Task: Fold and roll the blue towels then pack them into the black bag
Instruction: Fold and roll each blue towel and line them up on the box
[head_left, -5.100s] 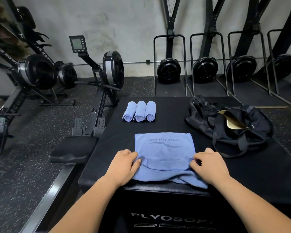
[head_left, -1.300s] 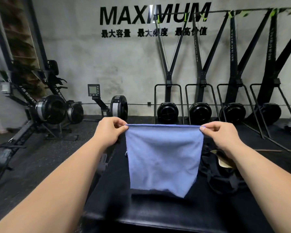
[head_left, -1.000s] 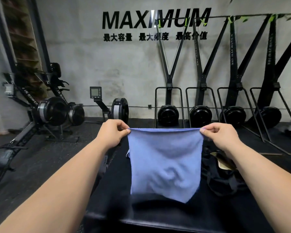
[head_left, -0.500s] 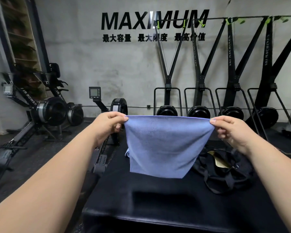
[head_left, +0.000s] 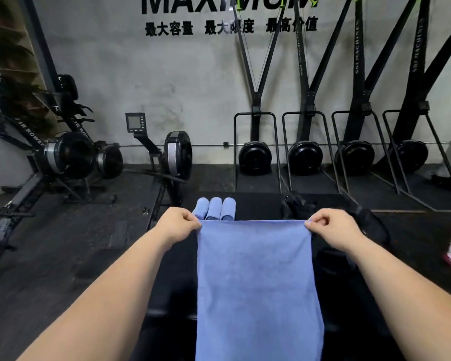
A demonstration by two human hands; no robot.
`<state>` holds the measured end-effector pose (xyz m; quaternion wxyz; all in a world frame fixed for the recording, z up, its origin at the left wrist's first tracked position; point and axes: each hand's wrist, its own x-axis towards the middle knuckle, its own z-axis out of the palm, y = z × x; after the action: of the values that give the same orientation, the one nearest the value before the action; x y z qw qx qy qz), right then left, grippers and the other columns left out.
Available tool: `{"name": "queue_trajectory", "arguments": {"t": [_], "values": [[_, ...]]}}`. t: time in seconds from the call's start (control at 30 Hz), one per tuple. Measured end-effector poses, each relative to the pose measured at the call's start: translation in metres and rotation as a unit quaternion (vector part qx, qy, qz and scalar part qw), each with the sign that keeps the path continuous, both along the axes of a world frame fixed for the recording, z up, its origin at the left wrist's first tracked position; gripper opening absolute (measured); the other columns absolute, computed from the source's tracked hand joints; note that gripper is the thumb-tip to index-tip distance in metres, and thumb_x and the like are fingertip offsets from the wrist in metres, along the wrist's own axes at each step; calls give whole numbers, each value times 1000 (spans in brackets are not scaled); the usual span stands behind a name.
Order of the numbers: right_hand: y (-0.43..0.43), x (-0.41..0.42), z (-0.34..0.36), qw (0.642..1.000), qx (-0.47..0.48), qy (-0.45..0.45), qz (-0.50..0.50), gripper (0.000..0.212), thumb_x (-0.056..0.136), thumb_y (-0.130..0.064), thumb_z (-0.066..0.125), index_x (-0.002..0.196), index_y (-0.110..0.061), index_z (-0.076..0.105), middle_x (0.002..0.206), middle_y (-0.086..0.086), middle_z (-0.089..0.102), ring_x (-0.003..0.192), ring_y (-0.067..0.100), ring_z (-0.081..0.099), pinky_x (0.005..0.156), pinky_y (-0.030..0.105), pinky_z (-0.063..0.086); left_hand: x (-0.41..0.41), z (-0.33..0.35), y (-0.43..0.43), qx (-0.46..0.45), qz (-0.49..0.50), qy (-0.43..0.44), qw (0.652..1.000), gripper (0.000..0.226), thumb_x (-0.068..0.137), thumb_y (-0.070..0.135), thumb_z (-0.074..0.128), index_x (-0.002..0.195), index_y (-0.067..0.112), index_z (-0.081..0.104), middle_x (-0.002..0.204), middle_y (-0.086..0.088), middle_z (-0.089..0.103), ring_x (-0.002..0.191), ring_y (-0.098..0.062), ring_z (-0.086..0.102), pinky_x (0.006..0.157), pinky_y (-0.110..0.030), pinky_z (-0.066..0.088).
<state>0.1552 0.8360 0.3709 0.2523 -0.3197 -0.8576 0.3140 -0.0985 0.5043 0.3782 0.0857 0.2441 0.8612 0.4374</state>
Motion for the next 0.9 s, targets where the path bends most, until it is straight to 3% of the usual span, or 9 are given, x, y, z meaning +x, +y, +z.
{"name": "queue_trajectory", "arguments": {"t": [0.13, 0.23, 0.33, 0.57, 0.67, 0.7, 0.77, 0.83, 0.9], "values": [[-16, -13, -50, 996, -86, 7, -25, 10, 92, -21, 75, 84, -17, 71, 61, -2, 73, 47, 12, 62, 57, 25, 45, 9, -54, 16, 16, 53, -81, 995, 13, 83, 7, 66, 72, 3, 72, 60, -1, 72, 45, -17, 53, 57, -24, 49], [-20, -25, -68, 979, -184, 70, -52, 6, 97, -17, 69, 96, -12, 65, 70, 4, 77, 49, 20, 65, 51, 25, 46, 9, -77, 27, 99, 91, -151, 979, 10, 89, 2, 60, 86, 1, 70, 72, -9, 77, 53, -23, 65, 69, -37, 61], [-14, -43, -82, 960, -249, 111, -71, 5, 100, -16, 65, 98, -13, 62, 78, 8, 79, 58, 25, 72, 57, 35, 56, 3, -91, 41, 178, 126, -190, 957, 8, 95, 3, 59, 94, 6, 67, 80, -9, 80, 61, -28, 73, 52, -29, 53], [-2, -79, -103, 941, -315, 115, -50, 10, 92, -10, 69, 101, -10, 66, 87, 7, 79, 78, 21, 77, 77, 39, 61, -21, -110, 69, 195, 127, -175, 957, 15, 85, 19, 69, 100, 21, 68, 79, 1, 79, 78, -22, 80, 88, -49, 61], [4, -96, -116, 945, -321, 66, 12, 31, 75, -24, 74, 103, -15, 68, 88, -2, 75, 85, 21, 69, 72, 35, 55, -38, -121, 81, 159, 87, -160, 970, 40, 77, 21, 65, 117, 26, 63, 107, 12, 78, 96, -16, 77, 95, -55, 60], [4, -102, -121, 942, -328, 61, 36, 38, 78, -24, 74, 114, -20, 64, 98, -7, 72, 93, 21, 65, 75, 36, 52, -41, -124, 86, 139, 62, -158, 976, 55, 75, 21, 63, 129, 28, 57, 125, 16, 72, 111, -15, 73, 100, -56, 57], [-1, -110, -132, 942, -328, 28, 70, 63, 95, -22, 70, 149, -29, 39, 137, -10, 57, 118, 18, 58, 98, 39, 48, -37, -130, 94, 90, 4, -164, 982, 79, 85, 18, 64, 157, 29, 34, 155, 15, 50, 136, -14, 56, 113, -51, 48], [-8, -114, -146, 946, -303, -43, 107, 84, 101, -26, 65, 166, -28, 11, 165, -8, 32, 145, 17, 43, 115, 36, 36, -21, -135, 96, 17, -47, -159, 986, 84, 100, 17, 60, 167, 24, 10, 163, 7, 37, 147, -15, 43, 121, -38, 37], [-14, -114, -165, 958, -224, -125, 130, 86, 103, -35, 61, 168, -25, 7, 172, -2, 22, 157, 16, 27, 123, 33, 26, -7, -155, 91, -69, -85, -94, 990, 77, 106, 29, 56, 167, 20, 11, 167, 5, 31, 154, -17, 34, 120, -27, 27]]}}
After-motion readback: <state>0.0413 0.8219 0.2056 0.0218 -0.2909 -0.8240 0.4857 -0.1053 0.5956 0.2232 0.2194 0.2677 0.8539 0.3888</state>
